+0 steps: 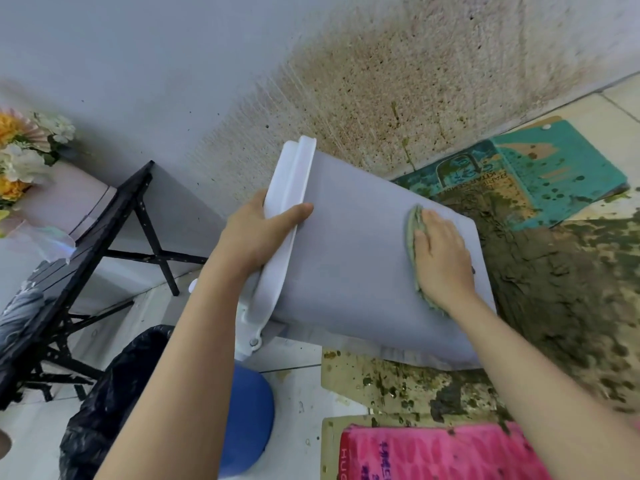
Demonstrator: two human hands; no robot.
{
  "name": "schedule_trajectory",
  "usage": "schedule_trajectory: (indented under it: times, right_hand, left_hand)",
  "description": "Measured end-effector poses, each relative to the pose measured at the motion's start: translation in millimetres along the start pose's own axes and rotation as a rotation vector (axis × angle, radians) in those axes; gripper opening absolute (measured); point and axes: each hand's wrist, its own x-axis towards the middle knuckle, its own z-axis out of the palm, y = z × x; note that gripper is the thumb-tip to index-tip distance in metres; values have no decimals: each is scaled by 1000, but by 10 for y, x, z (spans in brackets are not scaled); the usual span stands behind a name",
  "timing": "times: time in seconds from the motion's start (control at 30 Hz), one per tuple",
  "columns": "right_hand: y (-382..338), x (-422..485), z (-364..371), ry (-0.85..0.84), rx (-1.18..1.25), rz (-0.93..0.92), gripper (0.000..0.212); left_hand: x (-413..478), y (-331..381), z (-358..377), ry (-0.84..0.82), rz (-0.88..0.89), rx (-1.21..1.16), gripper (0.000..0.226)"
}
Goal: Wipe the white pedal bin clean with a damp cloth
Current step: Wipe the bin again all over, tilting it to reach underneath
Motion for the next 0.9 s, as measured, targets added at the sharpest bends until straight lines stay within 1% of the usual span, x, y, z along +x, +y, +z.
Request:
schedule_trajectory:
  times: [0.07,0.1,0.2,0.27,0.33,0.4,0.47,0.57,0.63,0.7,0.77,0.83,0.9]
  right_hand:
    - [0,-446,-26,20,66,-10,48]
    - [-70,-655,-10,41,102,-47,47]
    - [-549,-1068,116,56,146,-270,47]
    - [-918,-1069,221,37,135,-420,50]
    - [-1176,-843,275,2,137,-459,49]
    - [-1242,-514,279,-82,154,-405,47]
    - [-1127,-227,287,-125,119,-340,47]
    - [-773,-30,256,-118,36,-220,50]
    - [-462,-100,204,-102,-25,-145,56]
    - [-117,-371,134,-47,-63,-60,59]
    - [191,-821,89,68,-47,12,55]
    - [341,-1241,111,181,31,60,51]
    - [441,-1392,117,255,96,103,46]
  left_hand:
    - [-7,26,14,-8,20,4,62]
    - [-12,42,20,-11,27,-1,62]
    - [-22,81,37,-9,36,-23,62]
    - [-35,100,45,-21,50,-32,62]
    - [-24,88,43,-32,50,-44,61]
    - [-7,45,17,-34,25,-50,60]
    - [17,-27,-18,-33,-21,-60,61]
    - [74,-134,-29,-16,-72,-26,63]
    - [124,-192,-11,29,-100,20,67]
    - [149,-229,13,68,-121,91,73]
    - [157,-258,41,91,-130,157,78]
    - [170,-282,19,115,-132,196,78]
    - [178,-272,40,128,-129,209,80]
